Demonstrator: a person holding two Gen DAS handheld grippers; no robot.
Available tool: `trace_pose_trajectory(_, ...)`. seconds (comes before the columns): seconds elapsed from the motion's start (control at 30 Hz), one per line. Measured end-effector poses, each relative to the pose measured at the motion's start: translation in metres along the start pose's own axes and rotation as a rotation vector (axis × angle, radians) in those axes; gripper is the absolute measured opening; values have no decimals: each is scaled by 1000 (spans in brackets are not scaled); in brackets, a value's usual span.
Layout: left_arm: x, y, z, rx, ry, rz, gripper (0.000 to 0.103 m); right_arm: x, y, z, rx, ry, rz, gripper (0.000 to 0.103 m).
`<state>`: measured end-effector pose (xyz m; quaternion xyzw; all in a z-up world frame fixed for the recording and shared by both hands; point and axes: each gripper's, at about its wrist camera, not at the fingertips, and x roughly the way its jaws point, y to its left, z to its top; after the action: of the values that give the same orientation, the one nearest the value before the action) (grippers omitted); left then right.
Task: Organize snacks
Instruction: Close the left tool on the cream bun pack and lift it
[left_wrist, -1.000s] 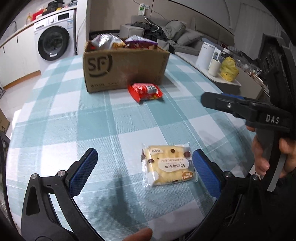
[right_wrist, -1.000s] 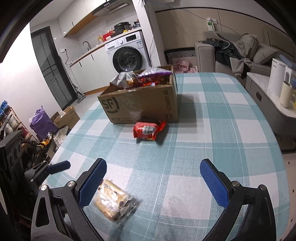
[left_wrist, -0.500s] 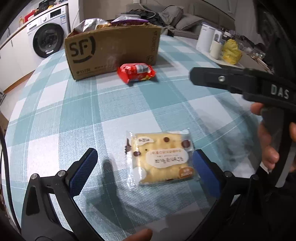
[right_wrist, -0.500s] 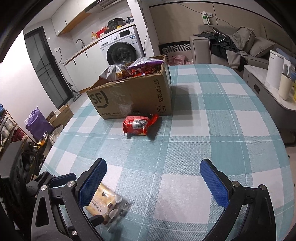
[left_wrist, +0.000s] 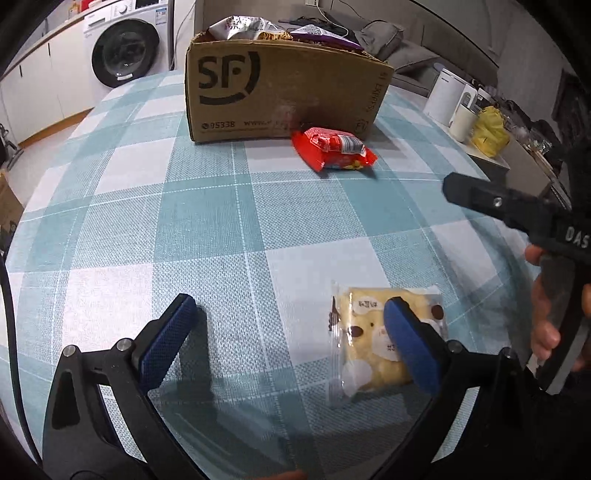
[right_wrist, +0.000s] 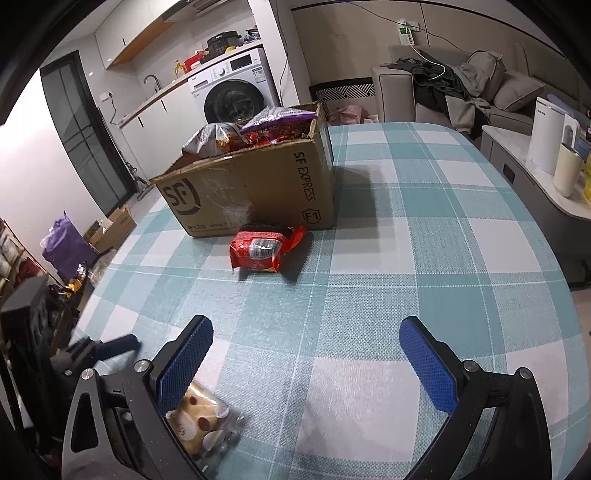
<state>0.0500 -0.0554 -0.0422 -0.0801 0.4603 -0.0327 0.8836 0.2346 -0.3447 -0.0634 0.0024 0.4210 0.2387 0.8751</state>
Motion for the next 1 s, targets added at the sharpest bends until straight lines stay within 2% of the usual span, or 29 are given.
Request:
trace_pose_trajectory(0.13,-5,-12,-5,29,32,-65,99,1,-1,-1,-3,-1,2,103)
trace_pose_trajectory(0.3,-6,-37,-11,110,55,-100,99,1,-1,4,23,-6,0,103)
trace_pose_trajectory(0.4,-4,-45,-12,143,53,-71,99,4,6,7,5,-8,9,103)
trace_pose_trajectory(0.57,-7,-49,-14,136,67,-93,99,12,13,11,-6,7,29,103)
trace_pose_trajectory(0.67,-8,-58,-18,170,65,-94,99,14,13,12,-4,10,36,103)
trace_pose_trajectory(0.77,-7,-66,-24,222,30,-44,98,16,12,11,-13,15,20,103)
trace_pose_trajectory(0.83,-8,-68,-26,259,-5,-21,81,17,8,9,-7,24,24,103)
trace_pose_trajectory(0.9,-10,-64,-25,253,-22,-32,70,20,6,8,-7,32,16,103)
trace_pose_trajectory(1.0,-9,-54,-20,240,-34,-62,66,24,2,8,-6,42,10,103)
